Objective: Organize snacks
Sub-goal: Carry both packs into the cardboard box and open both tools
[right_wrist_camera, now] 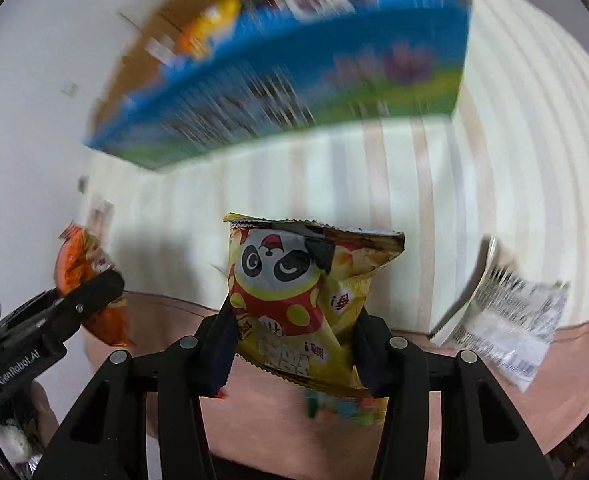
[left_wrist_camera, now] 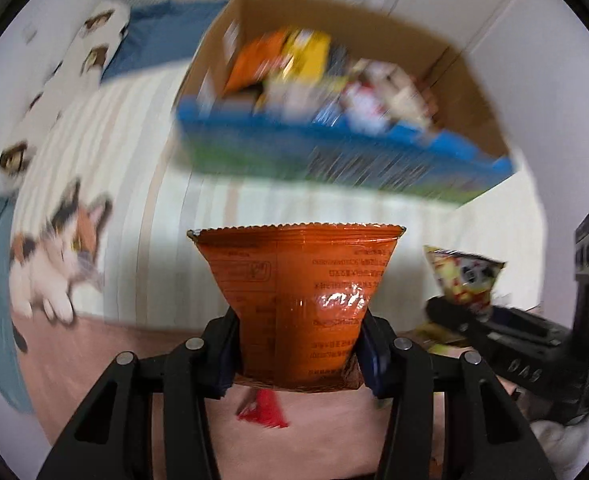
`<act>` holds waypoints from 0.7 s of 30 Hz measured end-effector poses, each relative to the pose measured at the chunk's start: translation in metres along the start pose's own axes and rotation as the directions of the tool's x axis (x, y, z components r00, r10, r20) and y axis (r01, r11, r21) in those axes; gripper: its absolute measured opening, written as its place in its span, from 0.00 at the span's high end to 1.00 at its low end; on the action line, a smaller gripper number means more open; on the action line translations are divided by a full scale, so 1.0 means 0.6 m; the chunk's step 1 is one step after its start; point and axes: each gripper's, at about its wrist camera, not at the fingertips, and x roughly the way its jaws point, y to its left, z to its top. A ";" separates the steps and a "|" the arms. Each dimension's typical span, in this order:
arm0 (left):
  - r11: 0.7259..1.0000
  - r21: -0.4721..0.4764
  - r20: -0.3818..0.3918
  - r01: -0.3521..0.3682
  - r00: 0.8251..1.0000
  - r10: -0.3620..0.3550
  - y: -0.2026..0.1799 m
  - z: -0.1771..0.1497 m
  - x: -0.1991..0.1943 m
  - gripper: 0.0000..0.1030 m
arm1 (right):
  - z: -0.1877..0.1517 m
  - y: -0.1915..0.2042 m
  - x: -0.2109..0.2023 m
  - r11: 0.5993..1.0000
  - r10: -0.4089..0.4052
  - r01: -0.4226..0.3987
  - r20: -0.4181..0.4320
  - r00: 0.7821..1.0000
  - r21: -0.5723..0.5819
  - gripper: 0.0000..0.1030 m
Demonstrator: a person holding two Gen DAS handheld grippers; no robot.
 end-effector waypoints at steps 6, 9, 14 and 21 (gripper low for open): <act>0.996 0.062 0.039 0.068 0.997 -0.070 -0.072 0.128 -0.042 0.55 | 0.103 0.012 -0.122 0.997 0.072 -0.070 0.126 0.989 -0.018 0.49; 0.992 0.073 -0.014 0.099 0.995 -0.098 -0.098 0.202 -0.020 0.55 | 0.169 0.019 -0.141 0.999 0.033 -0.027 0.172 0.985 -0.040 0.49; 0.990 0.009 -0.169 0.139 0.976 -0.136 -0.112 0.284 0.071 0.55 | 0.270 0.002 -0.127 0.997 -0.053 0.060 0.148 0.988 -0.040 0.49; 0.995 0.010 -0.321 0.094 0.943 -0.086 -0.130 0.319 0.173 0.55 | 0.330 -0.044 -0.033 0.996 -0.083 0.083 0.053 0.995 0.015 0.49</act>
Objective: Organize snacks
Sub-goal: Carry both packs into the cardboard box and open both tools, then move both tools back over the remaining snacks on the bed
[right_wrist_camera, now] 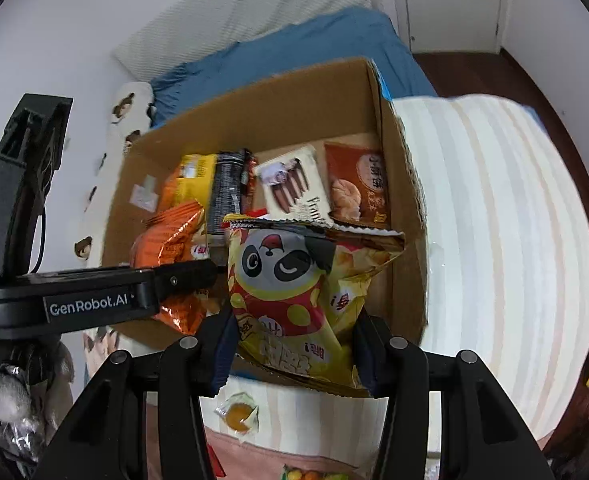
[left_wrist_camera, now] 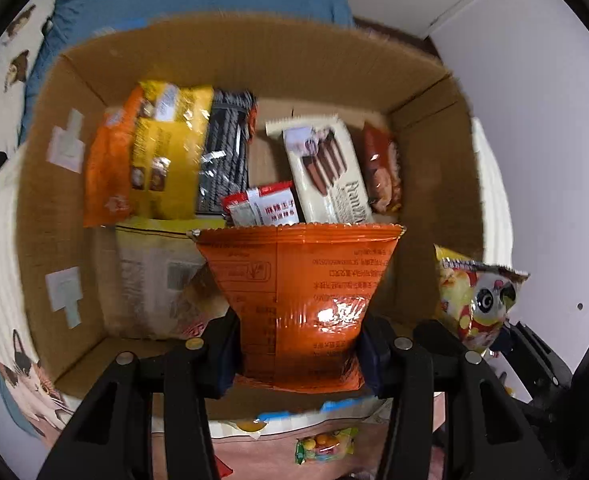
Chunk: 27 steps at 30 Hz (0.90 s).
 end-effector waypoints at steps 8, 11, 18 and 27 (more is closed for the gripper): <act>0.996 -0.008 -0.095 -0.089 0.992 0.088 0.017 0.001 0.064 0.33 | 0.010 0.006 0.072 0.995 -0.097 0.092 -0.116 0.988 -0.048 0.17; 0.992 -0.014 -0.089 -0.129 0.988 0.127 0.028 0.000 0.064 0.16 | 0.011 0.009 0.075 0.993 -0.108 0.102 -0.116 0.987 -0.056 0.15; 0.991 -0.029 -0.050 -0.128 0.991 0.127 0.047 -0.014 0.040 0.15 | 0.006 0.024 0.074 0.985 -0.159 0.150 -0.115 0.981 -0.083 0.09; 0.986 -0.014 0.105 -0.166 0.980 0.166 0.043 -0.026 -0.036 0.15 | -0.004 0.036 0.032 0.983 -0.171 0.165 -0.075 0.982 -0.080 0.08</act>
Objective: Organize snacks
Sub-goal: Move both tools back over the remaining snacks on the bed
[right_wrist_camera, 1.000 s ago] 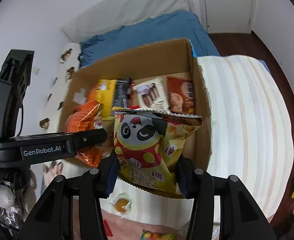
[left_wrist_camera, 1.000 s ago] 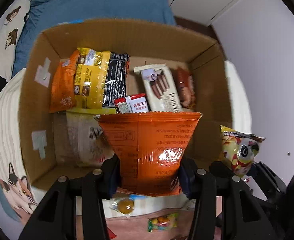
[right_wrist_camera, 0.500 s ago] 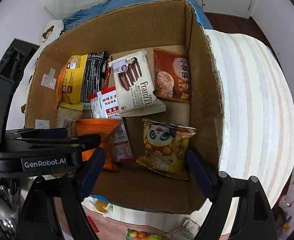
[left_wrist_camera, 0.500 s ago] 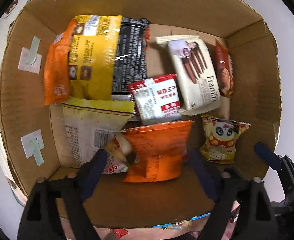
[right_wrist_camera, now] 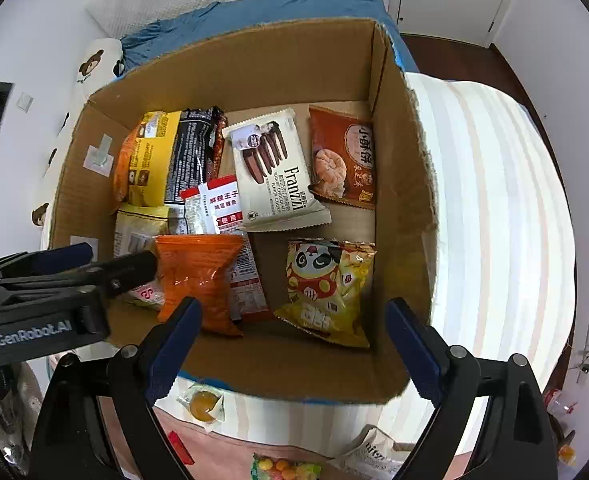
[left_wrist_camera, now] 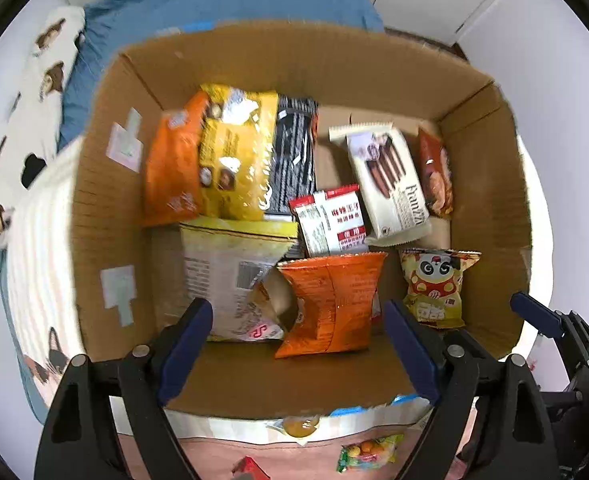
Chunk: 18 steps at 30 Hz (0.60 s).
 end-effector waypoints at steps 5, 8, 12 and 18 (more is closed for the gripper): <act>0.999 0.020 0.129 -0.035 0.991 0.032 0.005 -0.034 -0.061 0.15 | -0.022 0.009 -0.045 1.000 -0.027 0.028 0.079 0.996 -0.008 0.08; 0.998 0.030 0.221 -0.062 0.974 0.054 0.005 -0.060 -0.088 0.15 | -0.039 0.012 -0.074 0.999 -0.033 0.034 0.132 0.991 -0.007 0.08; 0.995 0.034 0.312 -0.098 0.946 0.082 0.010 -0.097 -0.123 0.15 | -0.067 0.015 -0.115 1.000 -0.026 0.026 0.202 0.979 0.000 0.08; 0.993 0.028 0.427 -0.114 0.900 0.091 0.017 -0.163 -0.172 0.15 | -0.117 0.027 -0.175 0.999 -0.023 0.031 0.290 0.957 -0.021 0.08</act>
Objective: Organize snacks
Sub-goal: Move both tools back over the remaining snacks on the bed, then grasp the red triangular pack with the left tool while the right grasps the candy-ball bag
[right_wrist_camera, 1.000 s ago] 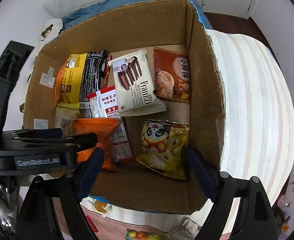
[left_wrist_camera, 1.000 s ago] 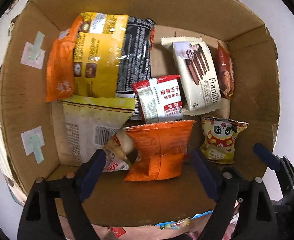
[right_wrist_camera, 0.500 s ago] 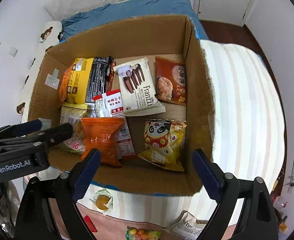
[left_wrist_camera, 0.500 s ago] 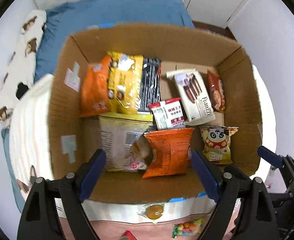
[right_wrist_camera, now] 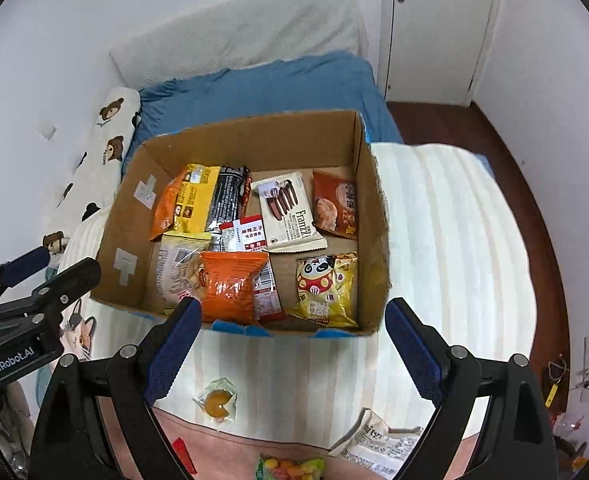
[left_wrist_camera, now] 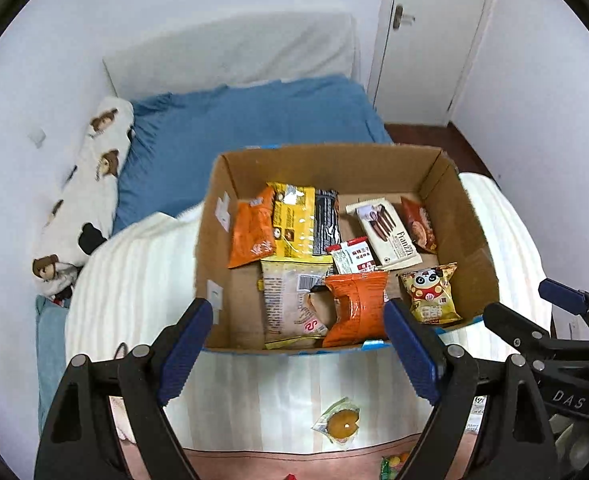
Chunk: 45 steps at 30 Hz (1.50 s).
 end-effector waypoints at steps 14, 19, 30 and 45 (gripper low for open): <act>0.999 -0.033 0.063 0.020 0.998 -0.018 0.007 -0.124 -0.110 0.15 | -0.129 0.001 -0.121 0.995 0.103 -0.102 0.083 0.991 -0.012 0.08; 0.999 -0.054 -0.106 -0.002 0.994 -0.004 0.019 -0.235 -0.046 0.15 | -0.231 -0.046 -0.073 0.984 0.159 -0.158 -0.014 0.987 0.085 0.08; 0.975 -0.221 -0.446 -0.012 0.890 -0.090 0.068 -0.453 0.117 0.15 | -0.461 -0.126 0.164 0.751 0.482 -0.201 -0.314 0.818 0.629 0.27; 0.960 -0.279 -0.406 0.031 0.902 -0.148 0.090 -0.475 0.140 0.15 | -0.461 -0.064 0.245 0.766 0.423 -0.134 -0.337 0.841 0.628 0.38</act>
